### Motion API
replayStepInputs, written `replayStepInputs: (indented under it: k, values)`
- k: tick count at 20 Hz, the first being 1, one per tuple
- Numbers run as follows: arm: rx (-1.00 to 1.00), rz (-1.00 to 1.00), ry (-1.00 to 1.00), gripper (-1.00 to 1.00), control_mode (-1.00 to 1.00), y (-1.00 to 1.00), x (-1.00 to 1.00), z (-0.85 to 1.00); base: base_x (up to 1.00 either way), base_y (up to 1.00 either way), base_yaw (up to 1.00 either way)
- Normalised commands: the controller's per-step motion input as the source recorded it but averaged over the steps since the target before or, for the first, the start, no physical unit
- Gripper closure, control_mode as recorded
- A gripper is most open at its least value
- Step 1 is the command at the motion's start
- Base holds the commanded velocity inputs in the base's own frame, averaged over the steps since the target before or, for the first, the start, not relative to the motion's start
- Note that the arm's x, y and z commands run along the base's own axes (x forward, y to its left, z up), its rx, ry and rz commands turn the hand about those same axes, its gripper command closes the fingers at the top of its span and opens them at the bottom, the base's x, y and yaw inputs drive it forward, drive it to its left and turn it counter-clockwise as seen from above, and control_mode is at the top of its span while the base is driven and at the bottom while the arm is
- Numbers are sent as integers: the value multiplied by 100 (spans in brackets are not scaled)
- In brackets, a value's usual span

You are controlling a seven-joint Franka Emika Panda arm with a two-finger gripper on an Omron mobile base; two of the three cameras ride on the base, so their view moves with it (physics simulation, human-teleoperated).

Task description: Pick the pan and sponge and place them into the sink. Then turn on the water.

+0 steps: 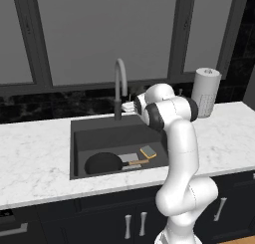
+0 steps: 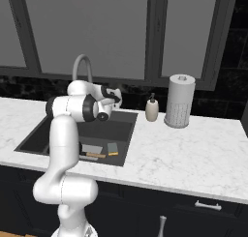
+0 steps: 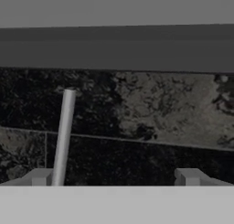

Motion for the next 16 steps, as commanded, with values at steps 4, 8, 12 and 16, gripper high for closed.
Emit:
replayStepInputs:
  k: [4,8,12,16]
  values:
    - [13,-13,0,-100,-100,-73,0,0,0,0,0]
    - [18,-12,0,-100,-100,-83,0,0,0,0,0]
    - [20,-10,0,-100,-100,-79,-3,0,0,0,0]
    - [20,-10,0,-100,-100,-75,-11,0,0,0,0]
